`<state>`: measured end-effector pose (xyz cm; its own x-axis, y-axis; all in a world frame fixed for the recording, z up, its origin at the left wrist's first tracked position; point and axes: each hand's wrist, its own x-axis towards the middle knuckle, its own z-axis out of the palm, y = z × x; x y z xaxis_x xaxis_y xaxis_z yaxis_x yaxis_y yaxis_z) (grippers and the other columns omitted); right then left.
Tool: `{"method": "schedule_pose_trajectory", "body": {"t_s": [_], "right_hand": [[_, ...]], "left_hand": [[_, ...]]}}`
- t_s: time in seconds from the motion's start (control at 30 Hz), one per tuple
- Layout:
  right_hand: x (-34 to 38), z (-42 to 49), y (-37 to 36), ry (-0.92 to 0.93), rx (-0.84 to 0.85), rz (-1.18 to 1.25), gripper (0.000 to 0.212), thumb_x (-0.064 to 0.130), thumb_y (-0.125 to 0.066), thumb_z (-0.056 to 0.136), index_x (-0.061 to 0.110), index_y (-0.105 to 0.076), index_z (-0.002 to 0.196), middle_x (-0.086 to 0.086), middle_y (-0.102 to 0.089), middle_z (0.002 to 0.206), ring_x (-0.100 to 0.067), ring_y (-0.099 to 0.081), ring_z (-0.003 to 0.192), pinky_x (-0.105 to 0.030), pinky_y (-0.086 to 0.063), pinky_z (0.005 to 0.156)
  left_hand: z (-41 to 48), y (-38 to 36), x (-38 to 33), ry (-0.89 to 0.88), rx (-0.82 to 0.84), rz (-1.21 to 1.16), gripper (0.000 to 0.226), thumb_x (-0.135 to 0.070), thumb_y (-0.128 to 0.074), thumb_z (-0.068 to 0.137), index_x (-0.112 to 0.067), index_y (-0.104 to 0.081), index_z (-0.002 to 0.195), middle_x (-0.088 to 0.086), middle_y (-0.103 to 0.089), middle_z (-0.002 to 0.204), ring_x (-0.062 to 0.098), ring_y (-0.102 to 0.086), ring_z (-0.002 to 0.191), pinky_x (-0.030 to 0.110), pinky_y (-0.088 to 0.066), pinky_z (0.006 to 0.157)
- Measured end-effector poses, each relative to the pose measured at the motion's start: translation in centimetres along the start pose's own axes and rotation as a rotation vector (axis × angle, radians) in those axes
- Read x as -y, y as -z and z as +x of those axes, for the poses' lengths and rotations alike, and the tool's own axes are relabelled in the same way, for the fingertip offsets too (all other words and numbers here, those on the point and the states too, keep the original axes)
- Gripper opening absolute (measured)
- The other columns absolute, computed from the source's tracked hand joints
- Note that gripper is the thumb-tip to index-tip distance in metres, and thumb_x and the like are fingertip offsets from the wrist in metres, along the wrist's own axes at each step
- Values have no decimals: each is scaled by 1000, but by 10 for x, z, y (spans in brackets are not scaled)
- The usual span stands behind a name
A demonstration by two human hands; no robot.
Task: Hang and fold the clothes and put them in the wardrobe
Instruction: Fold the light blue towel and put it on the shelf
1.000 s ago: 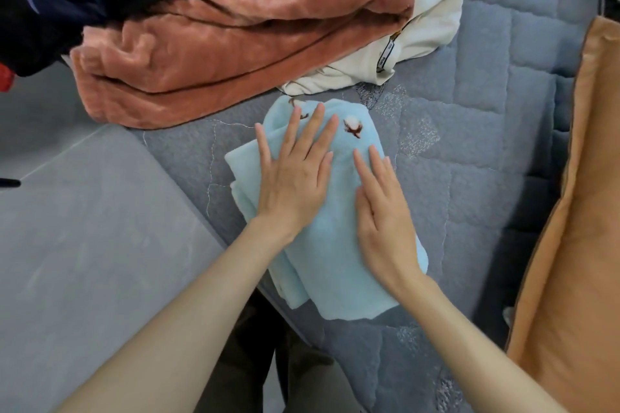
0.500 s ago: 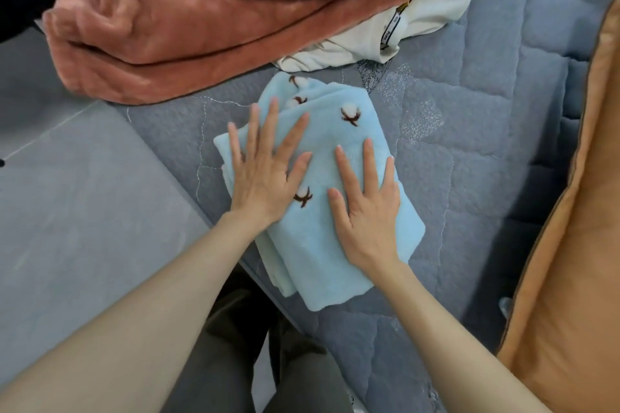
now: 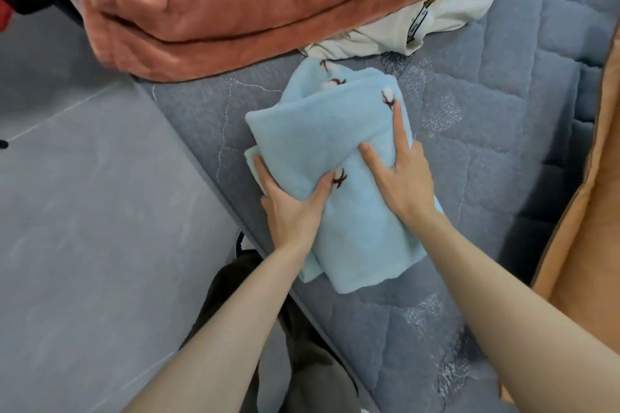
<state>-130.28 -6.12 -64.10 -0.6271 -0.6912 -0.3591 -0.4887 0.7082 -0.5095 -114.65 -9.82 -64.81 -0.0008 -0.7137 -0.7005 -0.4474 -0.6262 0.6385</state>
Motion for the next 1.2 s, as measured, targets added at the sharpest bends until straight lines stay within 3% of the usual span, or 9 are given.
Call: {"method": "schedule_pose_trajectory", "body": {"t_s": [0.13,0.3,0.4,0.5,0.67,0.8,0.93,1.03,1.2], "right_hand": [[9,-10,7,3,-10,-31,71,81,-37,79,71,7,134,-8,-52,101,-22,-46,82,-36,-36,69],[40,-48,32,52,-20,-17,67,76,-44,80,71,-6,135,0,-42,109,-14,-43,86,-33,-39,76],[68,-79,50,110,0,9,67,74,-49,79,68,-14,136,3,-40,108,-13,-49,84,-31,-40,76],[105,-104,67,242,43,26,66,72,-51,80,67,-15,136,7,-38,109,-12,-54,84,-31,-42,75],[183,-151,91,468,144,20,62,68,-48,84,62,-18,138,6,-35,113,-14,-53,87,-32,-44,79],[252,-203,104,662,216,49,60,62,-48,88,58,-20,141,3,-36,117,-21,-55,97,-31,-40,79],[331,-264,106,877,328,63,61,59,-47,90,52,-20,144,-4,-39,123,-28,-52,114,-29,-40,85],[390,-317,108,1007,398,41,60,59,-45,91,49,-20,145,-3,-36,120,-30,-51,114,-26,-34,84],[497,-407,111,1253,509,58,58,63,-40,92,51,-17,143,-13,-36,138,-32,-47,121,-39,-37,97]], "left_hand": [[-8,3,1,35,12,-118,110,-61,-74,68,-45,-1,148,-23,-44,121,3,-46,100,24,-35,87],[-31,31,-2,33,-25,-200,83,-53,-70,75,-35,-27,144,-13,-57,129,14,-57,113,36,-44,99],[-57,63,-3,-23,-26,-291,70,-47,-71,79,-35,-37,138,-17,-60,122,8,-59,109,30,-47,91],[-85,105,-13,-33,-49,-443,59,-37,-75,79,-31,-46,131,-16,-63,115,2,-61,101,18,-48,76],[-145,186,-36,-41,-120,-580,51,-36,-68,85,-28,-46,130,-7,-60,123,14,-58,109,33,-46,96],[-204,258,-47,-107,-261,-653,55,-39,-63,88,-26,-40,136,-10,-56,122,10,-56,105,26,-40,88],[-263,341,-50,-155,-434,-732,54,-35,-63,89,-21,-39,136,-7,-53,125,12,-53,109,25,-40,91],[-310,411,-48,-162,-503,-792,50,-34,-64,89,-21,-42,132,-4,-55,126,13,-55,107,25,-41,89],[-388,534,-45,-242,-652,-811,58,-41,-63,88,-20,-41,138,-8,-56,125,11,-58,101,21,-44,79]]}}
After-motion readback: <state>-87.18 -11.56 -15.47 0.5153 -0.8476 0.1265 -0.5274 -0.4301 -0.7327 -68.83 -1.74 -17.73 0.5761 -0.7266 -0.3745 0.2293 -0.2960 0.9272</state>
